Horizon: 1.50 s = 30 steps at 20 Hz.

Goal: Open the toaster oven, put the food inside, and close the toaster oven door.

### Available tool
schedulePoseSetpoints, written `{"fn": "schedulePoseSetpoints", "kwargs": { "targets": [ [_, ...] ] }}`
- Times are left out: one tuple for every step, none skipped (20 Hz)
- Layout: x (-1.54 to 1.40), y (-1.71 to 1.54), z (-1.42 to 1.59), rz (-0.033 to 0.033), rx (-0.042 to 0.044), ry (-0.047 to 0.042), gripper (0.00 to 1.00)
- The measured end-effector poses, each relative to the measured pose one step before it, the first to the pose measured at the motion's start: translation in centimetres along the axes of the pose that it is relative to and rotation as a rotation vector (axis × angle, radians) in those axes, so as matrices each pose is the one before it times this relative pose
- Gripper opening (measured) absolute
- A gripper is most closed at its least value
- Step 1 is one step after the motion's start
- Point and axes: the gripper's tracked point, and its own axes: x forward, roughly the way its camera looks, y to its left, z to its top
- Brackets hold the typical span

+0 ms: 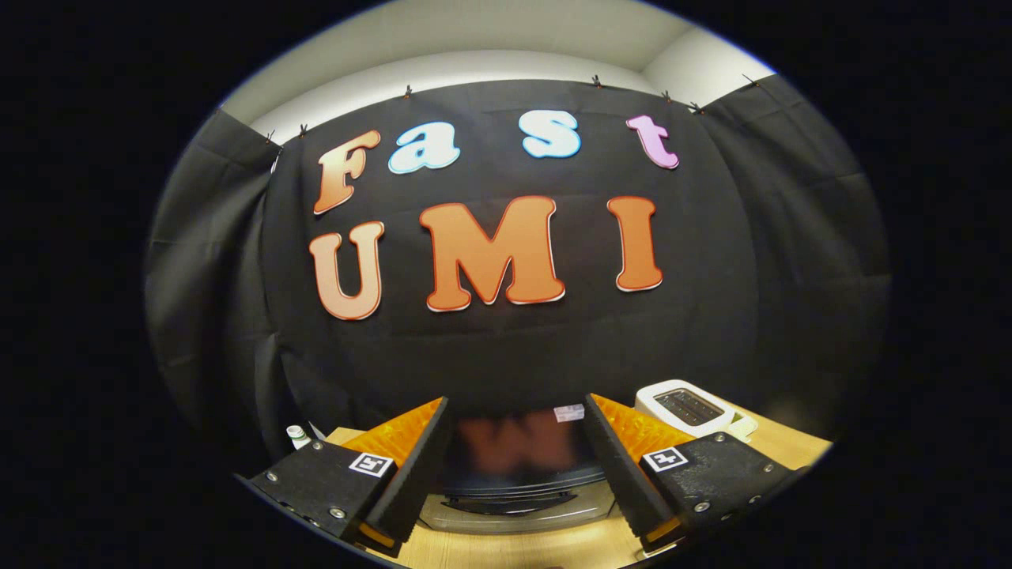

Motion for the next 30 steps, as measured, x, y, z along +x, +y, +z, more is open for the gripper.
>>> {"fn": "schedulePoseSetpoints", "kwargs": {
  "targets": [
    [0.516,0.139,-1.345,-0.00349,-0.02165,0.02034,0.99],
    [0.486,0.21,-1.296,-0.00177,-0.01695,0.01956,0.99],
    [0.485,0.275,-0.956,0.00568,-0.00493,0.01928,0.99],
    [0.493,0.325,-0.743,0.00457,0.00242,0.01533,0.99],
    [0.52,0.01,-0.826,-0.00378,-0.00278,0.01724,0.99],
    [0.475,-0.067,-0.855,-0.00779,-0.01263,0.02339,0.99],
    [0.595,0.014,-0.891,-0.00369,-0.0103,0.02225,0.99],
    [0.242,0.137,-0.613,0.00151,-0.00357,0.02059,0.99],
    [0.27,0.132,-0.363,0.00261,0.00408,0.01805,0.99],
    [0.157,0.132,-0.424,0.00077,0.00623,0.01849,0.99],
    [0.237,0.102,-0.64,-0.00015,0.00316,0.01856,0.99],
    [0.185,0.208,-0.575,-0.00135,-0.0027,0.01755,0.99],
    [0.22,0.091,-0.685,-0.00491,-0.00935,0.02052,0.99],
    [0.121,0.013,-1.064,-0.0048,-0.0191,0.03432,0.99],
    [0.158,0.163,0.721,-0.00023,-0.01286,-0.03968,0.99],
    [-0.522,-0.034,-0.004,0.00538,-0.00919,0.01037,1.0],
    [-0.47,0.244,-0.248,0.01222,0.004,0.00405,0.99],
    [-0.158,-0.051,0.038,-0.00014,0.00276,-0.00763,0.99],
    [-0.173,-0.24,-0.321,-0.0023,-0.00099,0.00731,0.99],
    [-0.234,0.12,-0.078,0.01293,0.0211,0.00831,0.99],
    [-0.967,0.306,-0.013,-0.00192,-0.02575,-0.00032,1.0],
    [0.064,-0.306,-0.364,0.00058,-0.01187,0.01452,1.0],
    [-0.412,0.06,0.207,-0.00146,-0.00728,-0.00033,0.99],
    [0.154,-0.018,-0.262,-0.00177,0.00608,0.00796,1.0],
    [-0.238,0.044,-0.17,-0.00106,0.00432,0.00071,1.0],
    [-0.341,0.001,-0.182,-0.00071,-0.00247,0.00557,1.0],
    [-0.411,-0.092,-0.144,-0.00047,-0.00088,-0.00038,1.0],
    [-0.504,-0.018,-0.248,-0.0002,0.00315,-0.0016,1.0],
    [-0.488,-0.044,-0.358,0.00078,0.00248,-0.00027,1.0],
    [-0.42,0.014,-0.248,0.00139,0.00139,0.0039,1.0]
  ]
}}
